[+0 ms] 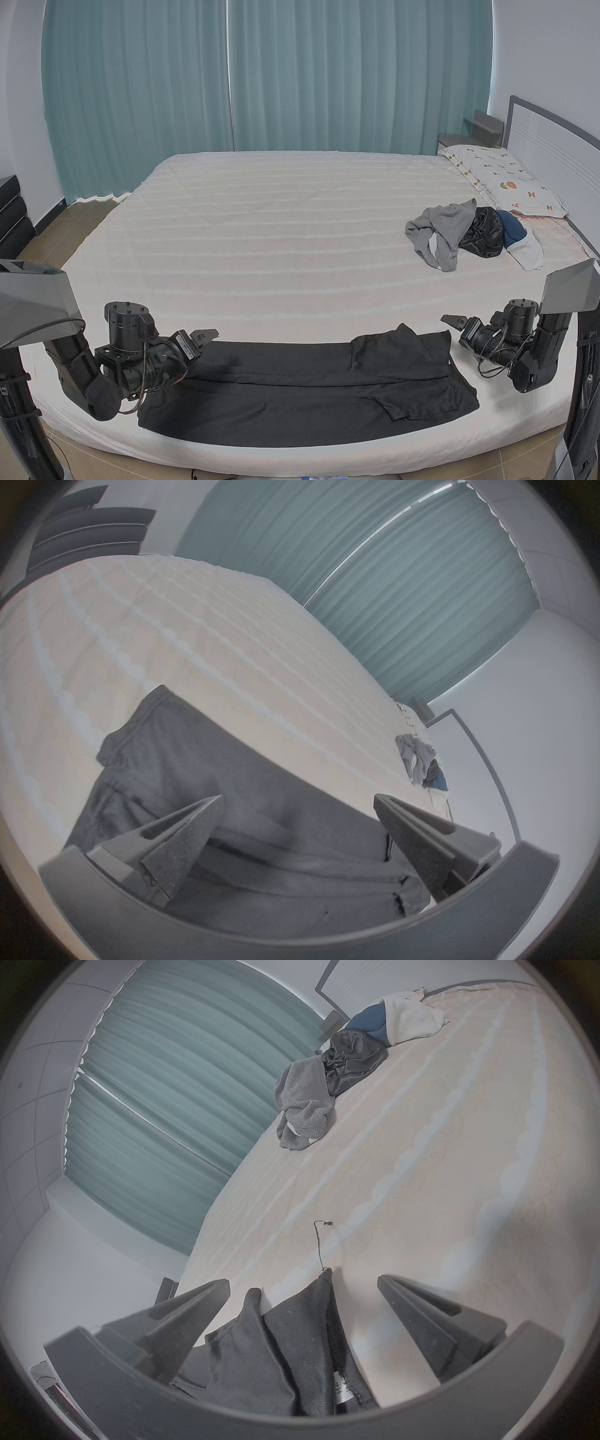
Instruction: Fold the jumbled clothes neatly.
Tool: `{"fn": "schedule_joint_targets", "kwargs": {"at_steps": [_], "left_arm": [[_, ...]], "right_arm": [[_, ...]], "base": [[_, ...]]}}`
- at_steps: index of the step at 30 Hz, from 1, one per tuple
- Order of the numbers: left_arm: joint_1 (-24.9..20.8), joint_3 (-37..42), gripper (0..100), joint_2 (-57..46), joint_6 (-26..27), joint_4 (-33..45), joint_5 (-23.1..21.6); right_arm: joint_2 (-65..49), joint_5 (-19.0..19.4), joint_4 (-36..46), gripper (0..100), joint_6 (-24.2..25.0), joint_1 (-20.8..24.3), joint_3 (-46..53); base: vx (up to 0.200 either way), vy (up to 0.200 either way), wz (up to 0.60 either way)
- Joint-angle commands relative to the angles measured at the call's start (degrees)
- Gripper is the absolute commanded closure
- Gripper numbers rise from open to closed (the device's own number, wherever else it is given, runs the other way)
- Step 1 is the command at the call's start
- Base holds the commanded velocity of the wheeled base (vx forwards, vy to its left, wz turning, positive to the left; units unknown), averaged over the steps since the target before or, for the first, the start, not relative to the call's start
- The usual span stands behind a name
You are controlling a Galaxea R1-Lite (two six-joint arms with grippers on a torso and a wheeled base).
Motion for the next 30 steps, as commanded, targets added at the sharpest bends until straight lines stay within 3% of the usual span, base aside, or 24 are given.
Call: {"fn": "schedule_joint_targets", "kwargs": {"at_steps": [1, 8, 30], "left_arm": [[-1.5, -6.1, 0, 4.3, -3.6, 0.0, 1.1], [-5.1, -9.5, 0, 10.3, -5.1, -0.1, 4.3], [-9.4, 0.2, 0, 5.1, -4.7, -0.1, 4.6]], "right_arm": [[-0.1, 0.0, 0.0, 0, 0.0, 0.8, -0.1], [0.1, 0.0, 0.0, 0, -0.1, 0.8, -0.4], [-0.2, 0.0, 0.0, 0, -0.1, 0.8, 0.0]], "base": [[0.0, 0.0, 0.0], [0.0, 0.0, 0.0], [0.0, 0.0, 0.0]]}}
